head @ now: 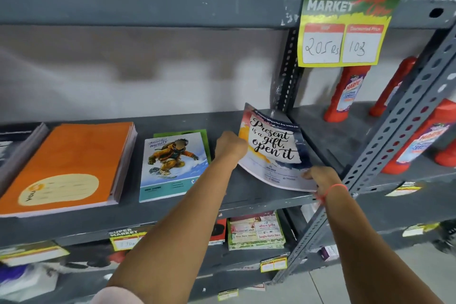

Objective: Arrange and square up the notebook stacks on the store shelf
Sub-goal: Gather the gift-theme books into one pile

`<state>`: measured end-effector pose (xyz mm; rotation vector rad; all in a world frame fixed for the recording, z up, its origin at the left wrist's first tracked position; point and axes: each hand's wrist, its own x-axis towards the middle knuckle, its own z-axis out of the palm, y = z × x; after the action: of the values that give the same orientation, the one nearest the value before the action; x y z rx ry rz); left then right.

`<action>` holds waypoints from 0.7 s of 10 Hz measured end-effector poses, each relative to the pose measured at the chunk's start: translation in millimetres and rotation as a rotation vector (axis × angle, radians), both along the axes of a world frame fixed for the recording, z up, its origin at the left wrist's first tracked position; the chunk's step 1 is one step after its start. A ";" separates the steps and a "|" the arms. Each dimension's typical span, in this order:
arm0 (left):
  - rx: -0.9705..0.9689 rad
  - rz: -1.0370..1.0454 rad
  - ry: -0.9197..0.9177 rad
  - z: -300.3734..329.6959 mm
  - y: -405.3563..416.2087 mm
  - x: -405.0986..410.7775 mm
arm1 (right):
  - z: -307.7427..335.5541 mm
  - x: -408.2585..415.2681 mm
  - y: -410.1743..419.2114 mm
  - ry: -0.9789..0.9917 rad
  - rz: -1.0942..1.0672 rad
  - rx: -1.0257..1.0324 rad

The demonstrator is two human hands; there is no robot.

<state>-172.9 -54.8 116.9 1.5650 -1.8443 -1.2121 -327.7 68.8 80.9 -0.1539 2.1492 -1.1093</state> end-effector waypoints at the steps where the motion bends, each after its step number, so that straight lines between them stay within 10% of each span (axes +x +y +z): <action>1: -0.010 0.050 0.045 13.0 -1.3 16.6 | 10.0 9.8 -5.6 0.004 -0.016 -0.099; 7: -0.180 0.467 0.112 60.3 -71.7 371.7 | 71.5 312.5 -124.8 0.083 0.472 -0.436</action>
<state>198.8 -126.5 177.1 1.6627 -1.3679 -0.8741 -15.2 -56.0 152.4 -0.8698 1.7723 -1.2740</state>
